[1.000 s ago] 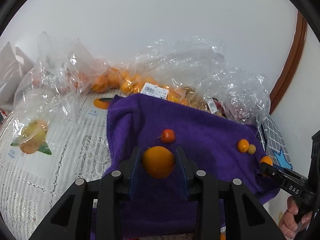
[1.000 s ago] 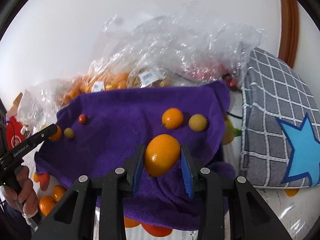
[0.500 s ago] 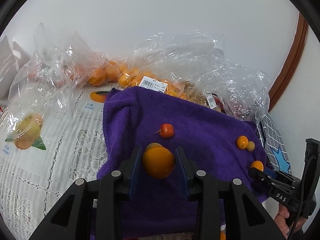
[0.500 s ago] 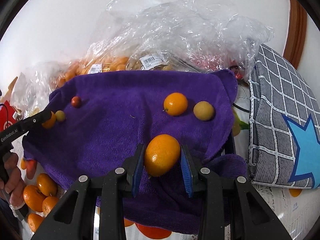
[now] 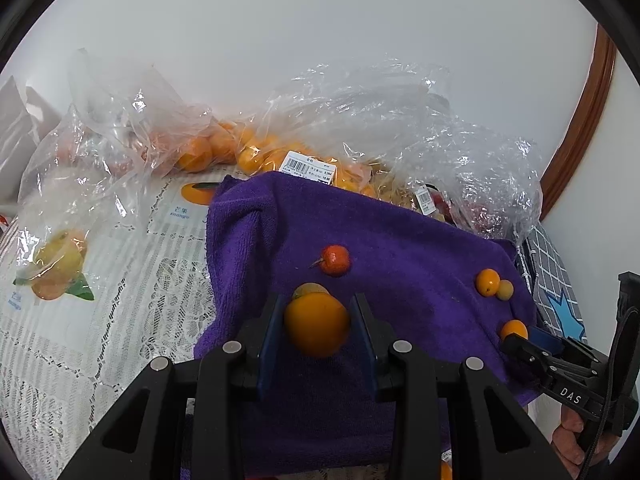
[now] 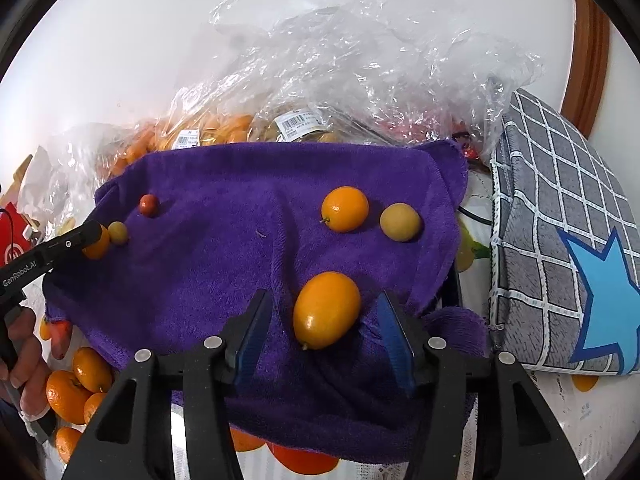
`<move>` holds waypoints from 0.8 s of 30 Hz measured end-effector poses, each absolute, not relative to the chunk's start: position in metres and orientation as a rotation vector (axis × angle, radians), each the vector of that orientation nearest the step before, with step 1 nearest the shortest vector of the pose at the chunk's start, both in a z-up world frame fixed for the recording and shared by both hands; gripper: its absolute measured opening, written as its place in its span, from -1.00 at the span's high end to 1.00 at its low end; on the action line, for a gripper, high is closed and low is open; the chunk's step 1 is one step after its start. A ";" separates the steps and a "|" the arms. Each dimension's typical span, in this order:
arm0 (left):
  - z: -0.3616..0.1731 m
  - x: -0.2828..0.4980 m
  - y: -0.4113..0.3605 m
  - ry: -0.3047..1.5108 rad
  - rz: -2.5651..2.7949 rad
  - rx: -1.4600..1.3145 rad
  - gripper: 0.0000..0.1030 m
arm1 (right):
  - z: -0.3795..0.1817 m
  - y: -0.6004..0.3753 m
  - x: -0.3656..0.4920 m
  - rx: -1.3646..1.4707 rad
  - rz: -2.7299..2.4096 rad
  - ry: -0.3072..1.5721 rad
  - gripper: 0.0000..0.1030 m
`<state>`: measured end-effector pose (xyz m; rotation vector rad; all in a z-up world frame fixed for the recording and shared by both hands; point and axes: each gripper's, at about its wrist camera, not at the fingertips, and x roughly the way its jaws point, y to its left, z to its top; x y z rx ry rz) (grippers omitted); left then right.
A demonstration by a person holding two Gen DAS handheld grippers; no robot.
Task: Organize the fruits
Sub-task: 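Open the left gripper releasing its orange on the towel while the right withdraws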
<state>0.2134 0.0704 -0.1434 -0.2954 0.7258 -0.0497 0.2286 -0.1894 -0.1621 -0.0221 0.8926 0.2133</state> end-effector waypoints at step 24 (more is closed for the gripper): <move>-0.143 0.210 0.069 0.708 -0.053 -0.287 0.30 | -0.135 -0.189 0.206 -0.023 0.201 0.764 -0.07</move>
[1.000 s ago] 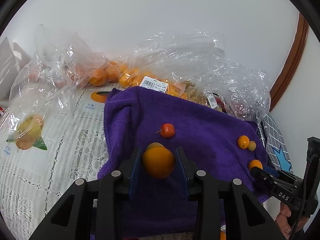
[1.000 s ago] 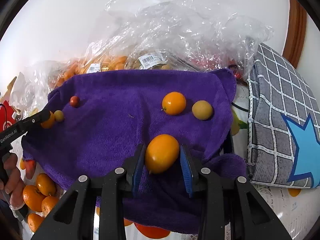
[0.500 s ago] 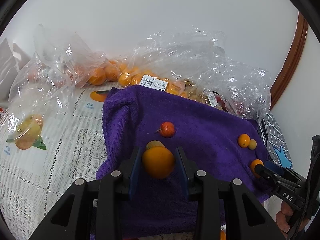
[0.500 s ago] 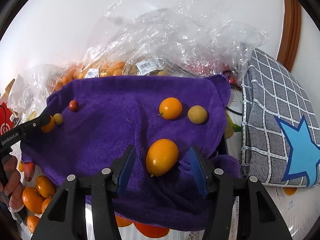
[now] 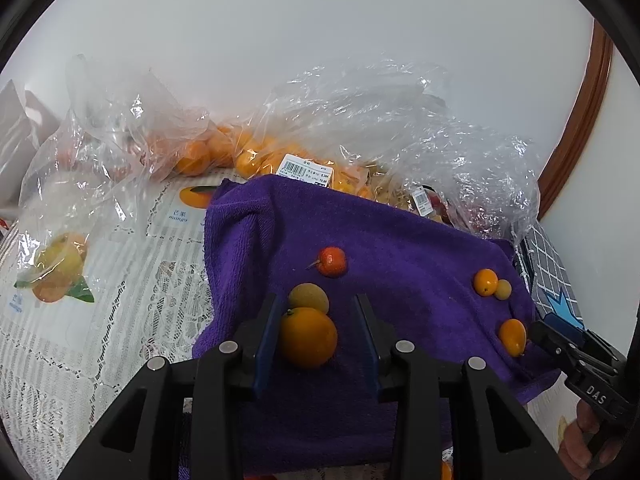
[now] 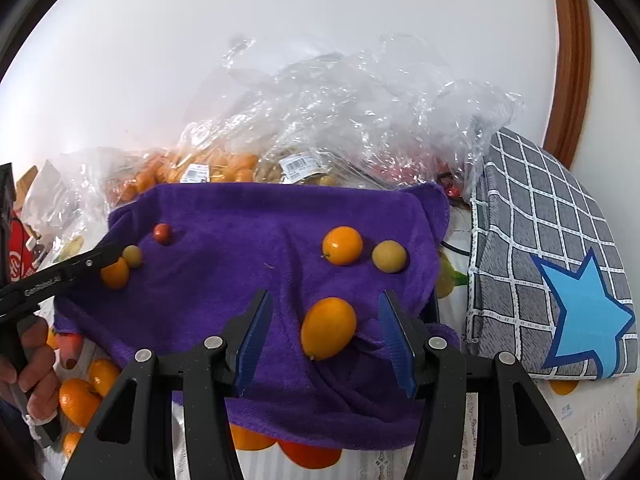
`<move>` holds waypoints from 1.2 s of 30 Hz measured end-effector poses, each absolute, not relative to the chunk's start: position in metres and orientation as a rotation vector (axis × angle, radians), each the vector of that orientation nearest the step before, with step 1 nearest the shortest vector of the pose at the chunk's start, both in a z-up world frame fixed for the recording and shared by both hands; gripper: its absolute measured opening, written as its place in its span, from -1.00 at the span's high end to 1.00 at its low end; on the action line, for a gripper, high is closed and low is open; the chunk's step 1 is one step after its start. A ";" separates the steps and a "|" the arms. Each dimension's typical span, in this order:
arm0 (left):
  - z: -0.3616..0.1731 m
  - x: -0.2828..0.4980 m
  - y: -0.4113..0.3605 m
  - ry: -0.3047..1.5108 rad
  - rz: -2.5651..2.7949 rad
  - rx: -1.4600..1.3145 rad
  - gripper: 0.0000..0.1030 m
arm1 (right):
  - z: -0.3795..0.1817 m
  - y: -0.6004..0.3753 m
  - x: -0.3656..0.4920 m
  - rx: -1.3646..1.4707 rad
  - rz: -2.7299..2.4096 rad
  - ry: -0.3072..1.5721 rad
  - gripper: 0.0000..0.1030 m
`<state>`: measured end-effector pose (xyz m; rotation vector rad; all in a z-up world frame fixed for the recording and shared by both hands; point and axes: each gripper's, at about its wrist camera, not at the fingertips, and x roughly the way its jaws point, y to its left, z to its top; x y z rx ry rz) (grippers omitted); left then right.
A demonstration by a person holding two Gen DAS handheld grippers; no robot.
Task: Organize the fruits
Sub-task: 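Open the left gripper releasing its orange on the towel while the right withdraws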
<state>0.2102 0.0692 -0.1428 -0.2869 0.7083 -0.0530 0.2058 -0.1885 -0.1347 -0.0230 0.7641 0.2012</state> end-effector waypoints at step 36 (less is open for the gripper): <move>-0.119 0.118 0.092 0.606 -0.044 -0.246 0.11 | -0.145 -0.118 0.110 0.023 0.498 0.893 -0.02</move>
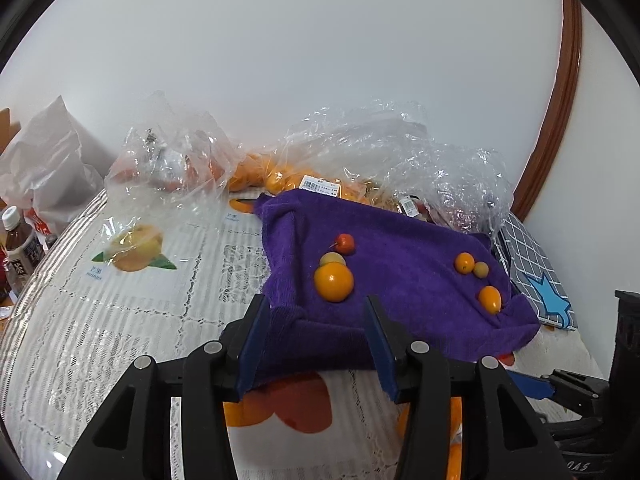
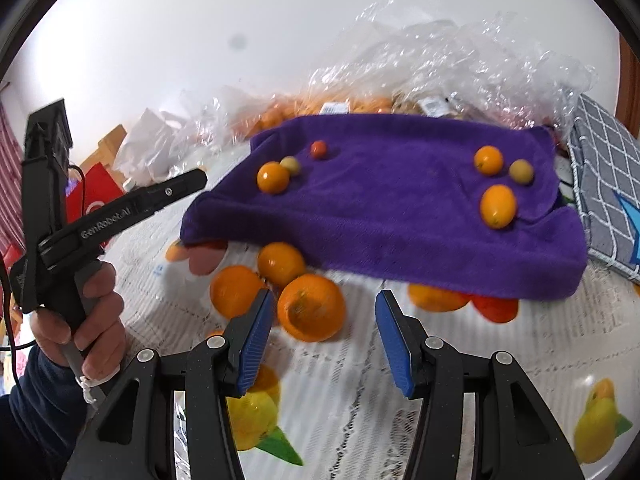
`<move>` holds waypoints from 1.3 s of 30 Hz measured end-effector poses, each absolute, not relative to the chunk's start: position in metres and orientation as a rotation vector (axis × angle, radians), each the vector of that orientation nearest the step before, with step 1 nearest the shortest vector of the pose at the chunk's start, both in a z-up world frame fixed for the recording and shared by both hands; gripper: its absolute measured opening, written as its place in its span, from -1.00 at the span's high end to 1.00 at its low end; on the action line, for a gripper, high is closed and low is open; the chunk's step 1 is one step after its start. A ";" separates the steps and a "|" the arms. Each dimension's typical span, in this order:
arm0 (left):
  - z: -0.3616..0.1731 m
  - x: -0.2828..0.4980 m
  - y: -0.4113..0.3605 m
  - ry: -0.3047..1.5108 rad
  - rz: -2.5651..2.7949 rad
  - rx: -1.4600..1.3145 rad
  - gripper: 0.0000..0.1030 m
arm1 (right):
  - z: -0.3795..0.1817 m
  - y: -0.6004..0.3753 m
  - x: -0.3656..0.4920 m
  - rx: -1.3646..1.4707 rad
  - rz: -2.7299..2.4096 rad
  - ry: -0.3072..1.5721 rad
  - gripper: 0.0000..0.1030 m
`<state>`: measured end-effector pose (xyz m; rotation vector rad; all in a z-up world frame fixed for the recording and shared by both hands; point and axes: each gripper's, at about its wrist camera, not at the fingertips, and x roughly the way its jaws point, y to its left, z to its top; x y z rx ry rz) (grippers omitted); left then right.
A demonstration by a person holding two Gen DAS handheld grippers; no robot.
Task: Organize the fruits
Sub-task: 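Open the left gripper releasing its orange on the towel while the right withdraws, then grasp a large orange with the right gripper while the left grasps another orange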
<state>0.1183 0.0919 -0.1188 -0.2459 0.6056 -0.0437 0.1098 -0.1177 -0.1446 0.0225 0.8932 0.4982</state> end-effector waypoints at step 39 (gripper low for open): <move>-0.150 0.119 0.026 0.880 -0.392 -0.199 -0.04 | -0.159 -0.193 0.118 0.015 0.232 0.895 0.19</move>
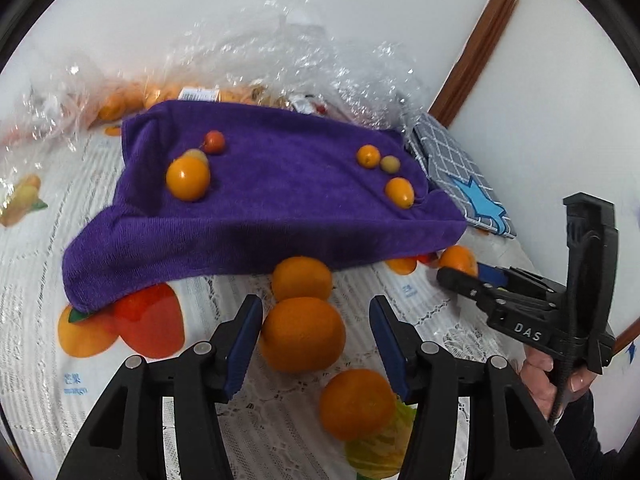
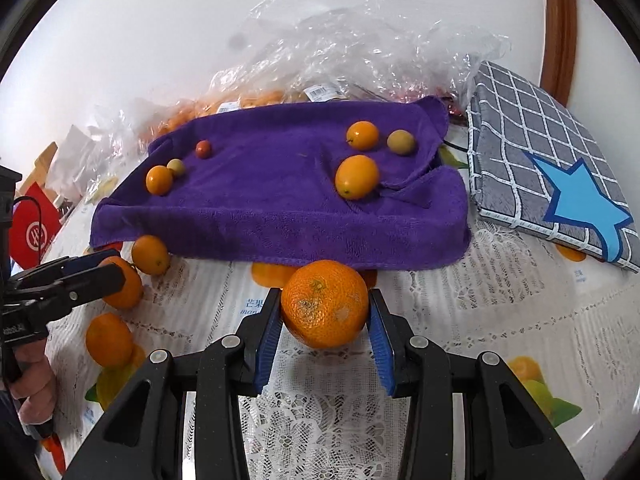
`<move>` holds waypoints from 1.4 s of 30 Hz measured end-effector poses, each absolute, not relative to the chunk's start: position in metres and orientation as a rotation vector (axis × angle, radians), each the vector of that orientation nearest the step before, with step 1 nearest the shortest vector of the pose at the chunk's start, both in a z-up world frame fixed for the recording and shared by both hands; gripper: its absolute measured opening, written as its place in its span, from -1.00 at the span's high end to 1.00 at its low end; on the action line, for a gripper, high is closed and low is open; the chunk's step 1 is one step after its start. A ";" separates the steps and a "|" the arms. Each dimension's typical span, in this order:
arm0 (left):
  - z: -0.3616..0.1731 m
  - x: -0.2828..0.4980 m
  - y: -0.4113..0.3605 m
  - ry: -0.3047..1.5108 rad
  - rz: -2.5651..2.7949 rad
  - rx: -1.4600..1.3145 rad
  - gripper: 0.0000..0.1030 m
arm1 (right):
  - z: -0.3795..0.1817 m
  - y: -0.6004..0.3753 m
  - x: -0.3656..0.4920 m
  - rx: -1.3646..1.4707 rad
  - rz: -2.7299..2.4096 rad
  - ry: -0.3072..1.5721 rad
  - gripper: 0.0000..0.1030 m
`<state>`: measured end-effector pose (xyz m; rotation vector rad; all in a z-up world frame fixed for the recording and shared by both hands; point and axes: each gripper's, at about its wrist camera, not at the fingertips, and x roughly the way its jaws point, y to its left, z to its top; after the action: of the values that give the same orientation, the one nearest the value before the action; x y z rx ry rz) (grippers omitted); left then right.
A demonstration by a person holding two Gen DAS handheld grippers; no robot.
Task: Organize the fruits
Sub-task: 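Grasp a large orange with the right gripper while the left grasps another orange, then carry both oranges over the purple towel and lower them onto it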
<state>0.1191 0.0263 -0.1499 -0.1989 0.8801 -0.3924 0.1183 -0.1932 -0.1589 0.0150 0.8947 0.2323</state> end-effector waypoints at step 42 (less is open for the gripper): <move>-0.111 0.132 0.079 0.699 -0.151 -0.294 0.21 | -0.116 -0.209 0.137 0.119 0.196 0.789 0.19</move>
<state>0.1315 0.0791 -0.1109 -0.2941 0.6988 -0.1508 0.1372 -0.2087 -0.1165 0.1190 0.7888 0.1965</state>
